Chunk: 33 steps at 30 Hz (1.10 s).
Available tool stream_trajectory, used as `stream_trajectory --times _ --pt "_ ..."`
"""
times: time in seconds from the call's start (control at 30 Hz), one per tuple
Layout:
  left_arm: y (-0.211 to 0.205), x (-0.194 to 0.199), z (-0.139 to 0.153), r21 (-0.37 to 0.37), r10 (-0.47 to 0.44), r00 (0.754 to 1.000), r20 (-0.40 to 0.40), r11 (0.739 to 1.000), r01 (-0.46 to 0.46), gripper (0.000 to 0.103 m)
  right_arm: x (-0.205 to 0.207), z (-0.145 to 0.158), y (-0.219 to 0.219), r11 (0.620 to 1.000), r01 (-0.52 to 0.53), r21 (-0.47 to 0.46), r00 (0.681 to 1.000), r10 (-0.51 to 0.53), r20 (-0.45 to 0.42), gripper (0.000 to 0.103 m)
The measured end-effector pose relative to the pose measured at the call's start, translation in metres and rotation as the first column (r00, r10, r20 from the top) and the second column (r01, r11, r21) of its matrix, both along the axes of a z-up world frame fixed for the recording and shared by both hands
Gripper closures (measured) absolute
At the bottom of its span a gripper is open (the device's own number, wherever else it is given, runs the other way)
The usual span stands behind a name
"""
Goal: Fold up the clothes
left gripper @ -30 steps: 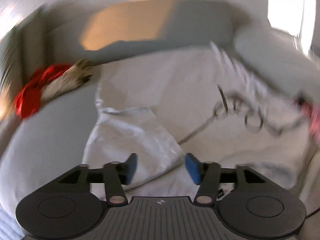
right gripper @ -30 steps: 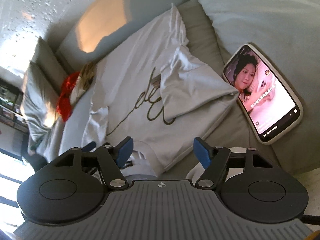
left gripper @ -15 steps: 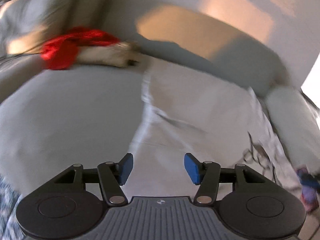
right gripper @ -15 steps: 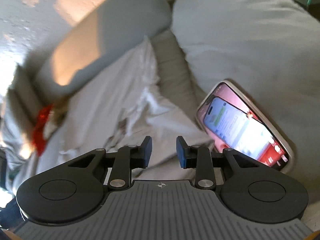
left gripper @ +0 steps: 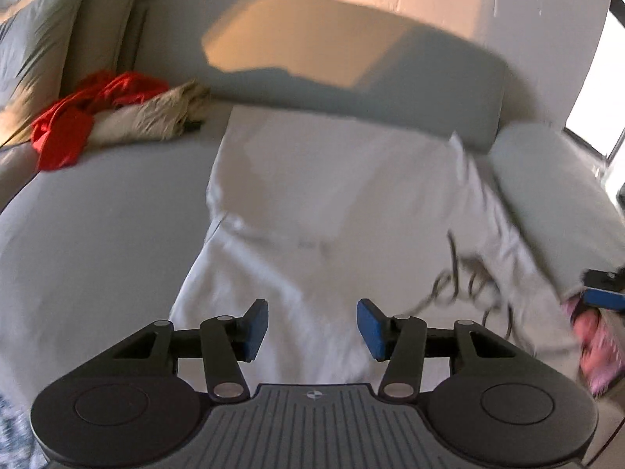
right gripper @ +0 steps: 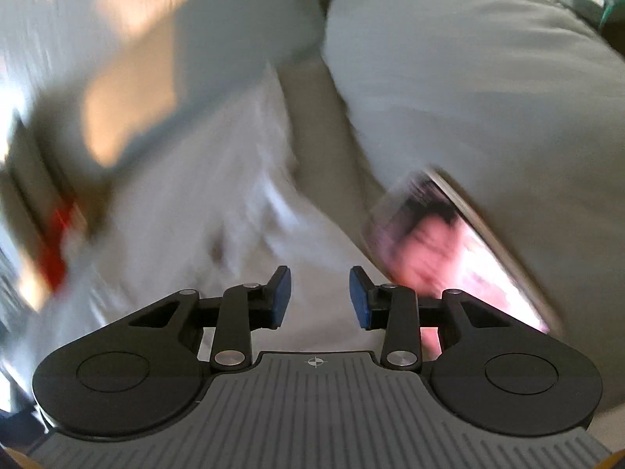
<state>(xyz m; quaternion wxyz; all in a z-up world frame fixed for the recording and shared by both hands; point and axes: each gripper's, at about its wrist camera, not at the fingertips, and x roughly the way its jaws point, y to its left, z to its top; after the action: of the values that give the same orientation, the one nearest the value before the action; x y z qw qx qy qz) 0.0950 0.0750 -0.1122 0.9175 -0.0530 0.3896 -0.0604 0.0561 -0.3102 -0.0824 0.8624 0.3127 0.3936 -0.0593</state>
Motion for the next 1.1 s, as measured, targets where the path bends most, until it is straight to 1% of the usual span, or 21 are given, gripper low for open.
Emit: stream_trajectory --times 0.1,0.17,0.23,0.3,0.33,0.37,0.43,0.5,0.53,0.57,0.6,0.7,0.77,0.8,0.83,0.87,0.9,0.93,0.97,1.03,1.1 --pt "0.0 0.024 -0.014 -0.023 0.038 0.999 -0.024 0.999 -0.038 0.054 0.045 -0.014 -0.003 0.989 0.014 0.146 1.0 -0.018 0.025 0.068" --pt "0.003 0.027 -0.02 -0.026 0.054 0.998 -0.039 0.998 -0.055 0.054 0.075 -0.034 -0.004 0.984 0.036 0.176 0.999 -0.033 -0.023 0.069" --pt "0.007 0.029 -0.026 -0.026 0.065 0.997 -0.051 0.997 -0.067 0.054 0.1 -0.054 -0.003 0.986 0.064 0.152 0.995 -0.052 -0.081 0.069" --pt "0.012 0.03 -0.032 -0.029 0.071 0.995 -0.067 0.997 -0.073 0.054 0.115 -0.065 -0.006 0.993 0.097 0.072 0.991 -0.09 -0.101 0.087" --pt "0.014 0.029 -0.035 -0.035 0.073 0.995 -0.07 0.997 -0.076 0.054 0.12 -0.068 -0.007 0.992 0.124 0.021 0.987 -0.121 -0.102 0.089" --pt "0.017 0.028 -0.035 -0.049 0.073 0.995 -0.065 0.996 -0.076 0.054 0.123 -0.07 -0.009 0.988 0.153 -0.017 0.983 -0.154 -0.101 0.083" --pt "0.021 0.028 -0.036 -0.073 0.078 0.995 -0.064 0.994 -0.083 0.053 0.118 -0.068 -0.019 0.973 0.227 0.051 0.971 -0.222 -0.09 0.079" --pt "0.02 0.028 -0.036 -0.073 0.08 0.995 -0.066 0.994 -0.084 0.053 0.114 -0.06 -0.023 0.969 0.237 0.067 0.972 -0.237 -0.007 0.074" --pt "0.019 0.028 -0.037 -0.07 0.079 0.995 -0.067 0.994 -0.084 0.052 0.118 -0.058 -0.023 0.974 0.215 0.073 0.976 -0.216 0.018 0.063" --pt "0.018 0.028 -0.037 -0.064 0.077 0.995 -0.066 0.995 -0.081 0.051 0.122 -0.056 -0.024 0.978 0.192 0.079 0.98 -0.196 0.043 0.055" --pt "0.016 0.028 -0.037 -0.054 0.071 0.995 -0.064 0.996 -0.074 0.048 0.127 -0.056 -0.024 0.982 0.17 0.087 0.983 -0.176 0.061 0.055" --pt "0.013 0.029 -0.037 -0.041 0.064 0.996 -0.063 0.997 -0.067 0.047 0.151 -0.069 -0.028 0.983 0.111 0.144 0.993 -0.116 0.026 0.055" --pt "0.014 0.029 -0.037 -0.048 0.066 0.996 -0.063 0.996 -0.069 0.047 0.163 -0.078 -0.026 0.981 0.097 0.166 0.994 -0.102 0.026 0.056" --pt "0.015 0.029 -0.037 -0.054 0.068 0.996 -0.063 0.996 -0.071 0.047 0.166 -0.079 -0.025 0.983 0.082 0.165 0.995 -0.091 0.046 0.058" --pt "0.016 0.029 -0.037 -0.06 0.07 0.995 -0.064 0.995 -0.074 0.047 0.17 -0.08 -0.021 0.988 0.059 0.146 0.996 -0.068 0.057 0.084" --pt "0.017 0.029 -0.037 -0.066 0.072 0.995 -0.065 0.995 -0.076 0.047 0.174 -0.081 -0.016 0.993 0.05 0.105 0.997 -0.055 0.047 0.101" --pt "0.017 0.029 -0.038 -0.068 0.073 0.995 -0.065 0.995 -0.078 0.047 0.178 -0.081 -0.012 0.997 0.049 0.061 0.998 -0.051 0.037 0.101" --pt "0.017 0.029 -0.038 -0.068 0.074 0.995 -0.064 0.995 -0.078 0.047 0.179 -0.081 -0.014 0.995 0.098 0.006 0.995 -0.098 0.034 0.101" --pt "0.016 0.029 -0.038 -0.066 0.074 0.995 -0.063 0.995 -0.078 0.047 0.176 -0.082 -0.02 0.985 0.169 -0.017 0.985 -0.168 0.035 0.101" --pt "0.016 0.029 -0.038 -0.066 0.076 0.995 -0.061 0.995 -0.08 0.047 0.17 -0.089 -0.039 0.954 0.298 -0.006 0.954 -0.299 -0.008 0.102" --pt "0.017 0.03 -0.038 -0.073 0.08 0.995 -0.061 0.994 -0.084 0.047 0.166 -0.093 -0.05 0.954 0.292 0.059 0.956 -0.29 -0.038 0.102"
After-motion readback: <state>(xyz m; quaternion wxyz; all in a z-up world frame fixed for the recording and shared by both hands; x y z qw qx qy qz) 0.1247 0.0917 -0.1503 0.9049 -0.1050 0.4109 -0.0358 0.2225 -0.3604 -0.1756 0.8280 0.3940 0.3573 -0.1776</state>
